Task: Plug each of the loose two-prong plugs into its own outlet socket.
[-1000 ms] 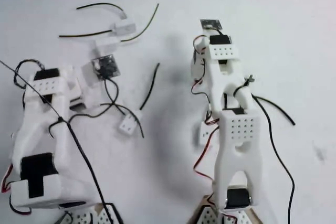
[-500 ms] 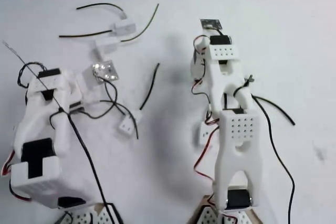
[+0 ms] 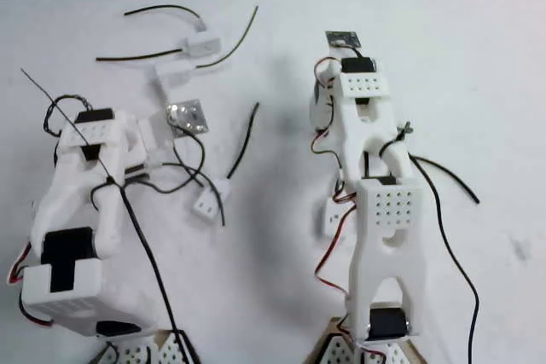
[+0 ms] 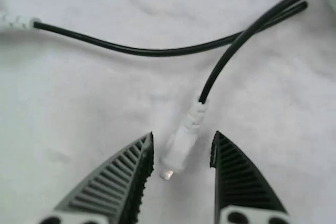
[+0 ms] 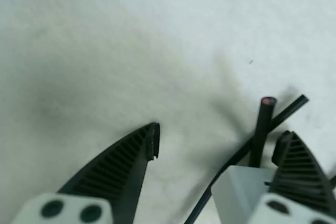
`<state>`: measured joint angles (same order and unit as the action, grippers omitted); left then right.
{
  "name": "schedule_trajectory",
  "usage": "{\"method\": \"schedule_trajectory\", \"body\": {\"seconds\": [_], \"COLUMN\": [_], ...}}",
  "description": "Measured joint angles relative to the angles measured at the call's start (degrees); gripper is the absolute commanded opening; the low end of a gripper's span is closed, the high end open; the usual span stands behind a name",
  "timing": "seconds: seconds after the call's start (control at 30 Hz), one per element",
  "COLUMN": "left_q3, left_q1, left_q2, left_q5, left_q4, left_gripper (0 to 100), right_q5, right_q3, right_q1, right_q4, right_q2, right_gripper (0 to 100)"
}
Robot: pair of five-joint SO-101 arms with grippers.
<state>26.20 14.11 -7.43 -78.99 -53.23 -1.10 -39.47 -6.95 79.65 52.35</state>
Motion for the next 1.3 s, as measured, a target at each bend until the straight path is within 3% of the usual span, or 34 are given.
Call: {"method": "schedule_trajectory", "body": {"seconds": [0.23, 0.4, 0.77, 1.0, 1.3], "left_q3": [-5.80, -10.99, -13.89, -13.89, -13.89], "left_q1": [0.70, 1.32, 1.58, 1.49, -0.88], "left_q2": [-7.12, -8.79, -8.79, -8.79, -8.79], "left_q5": [-0.35, -0.35, -0.35, -0.35, -0.35], "left_q4": [-0.97, -6.33, -13.71, -13.80, -13.71], "left_gripper": [17, 2, 3, 3, 18], "right_q5": [0.00, 0.00, 0.00, 0.00, 0.00], "right_q3": [0.00, 0.00, 0.00, 0.00, 0.00], "right_q1": [0.00, 0.00, 0.00, 0.00, 0.00], "right_q4": [0.00, 0.00, 0.00, 0.00, 0.00], "right_q2": [0.00, 0.00, 0.00, 0.00, 0.00], "right_gripper": [34.8, 34.8, 34.8, 34.8, 34.8]}}
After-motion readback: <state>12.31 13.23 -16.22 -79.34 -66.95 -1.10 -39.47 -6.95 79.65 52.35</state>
